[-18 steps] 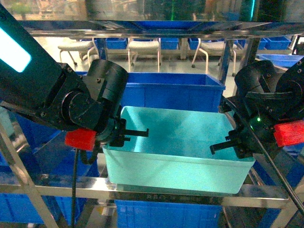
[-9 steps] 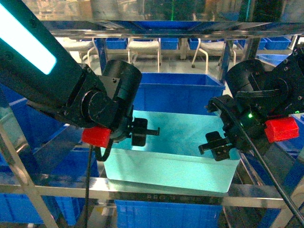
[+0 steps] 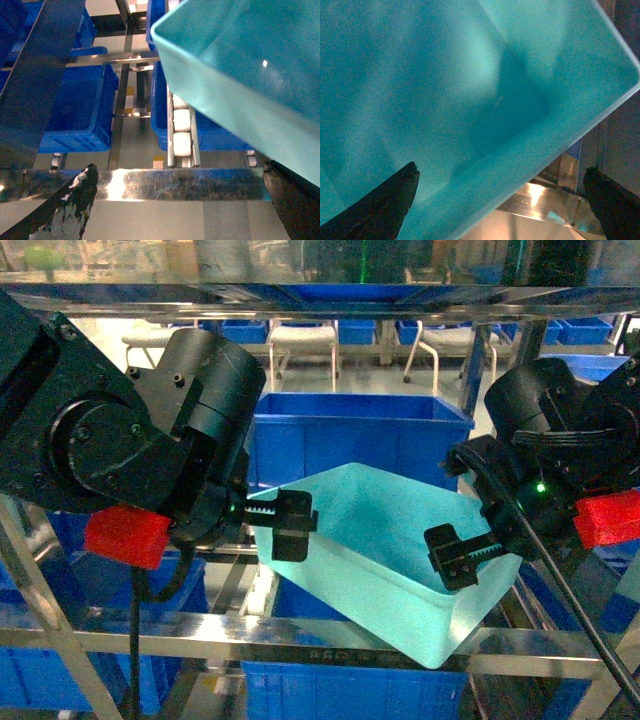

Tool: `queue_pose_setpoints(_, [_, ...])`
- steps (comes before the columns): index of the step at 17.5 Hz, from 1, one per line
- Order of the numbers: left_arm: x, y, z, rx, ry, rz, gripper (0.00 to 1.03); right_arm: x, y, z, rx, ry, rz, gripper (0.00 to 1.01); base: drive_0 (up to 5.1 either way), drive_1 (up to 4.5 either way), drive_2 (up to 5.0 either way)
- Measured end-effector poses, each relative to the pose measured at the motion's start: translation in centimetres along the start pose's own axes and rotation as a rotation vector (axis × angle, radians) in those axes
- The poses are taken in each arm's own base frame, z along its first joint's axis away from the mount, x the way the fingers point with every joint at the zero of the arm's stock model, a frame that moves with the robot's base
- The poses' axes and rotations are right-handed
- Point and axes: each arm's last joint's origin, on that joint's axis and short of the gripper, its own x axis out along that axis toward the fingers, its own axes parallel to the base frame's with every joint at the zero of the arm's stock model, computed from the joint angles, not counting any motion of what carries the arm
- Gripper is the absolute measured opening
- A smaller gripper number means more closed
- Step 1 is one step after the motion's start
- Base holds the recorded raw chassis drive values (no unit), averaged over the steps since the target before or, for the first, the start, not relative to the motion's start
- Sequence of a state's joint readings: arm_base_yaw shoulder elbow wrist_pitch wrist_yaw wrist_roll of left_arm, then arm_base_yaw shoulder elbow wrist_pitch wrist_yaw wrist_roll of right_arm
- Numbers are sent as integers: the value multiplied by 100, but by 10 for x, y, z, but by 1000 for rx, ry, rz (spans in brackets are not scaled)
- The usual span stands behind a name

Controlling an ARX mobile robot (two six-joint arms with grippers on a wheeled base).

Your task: Organize blue bins on left shelf correctly

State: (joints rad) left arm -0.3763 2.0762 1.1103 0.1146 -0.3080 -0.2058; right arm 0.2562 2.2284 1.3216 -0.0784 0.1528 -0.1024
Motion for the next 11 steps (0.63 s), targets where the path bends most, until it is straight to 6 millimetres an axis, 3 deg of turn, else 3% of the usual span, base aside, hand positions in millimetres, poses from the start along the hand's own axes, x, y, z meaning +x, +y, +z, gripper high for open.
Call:
queue_pose_setpoints(4, [-27, 3, -10, -3, 45, -25, 98, -21, 0, 0, -3, -1, 26, 98, 0, 0, 0])
queue_pose_setpoints(11, [-85, 5, -29, -16, 74, -91, 98, -67, 4, -35, 12, 29, 128, 98, 0, 0, 0])
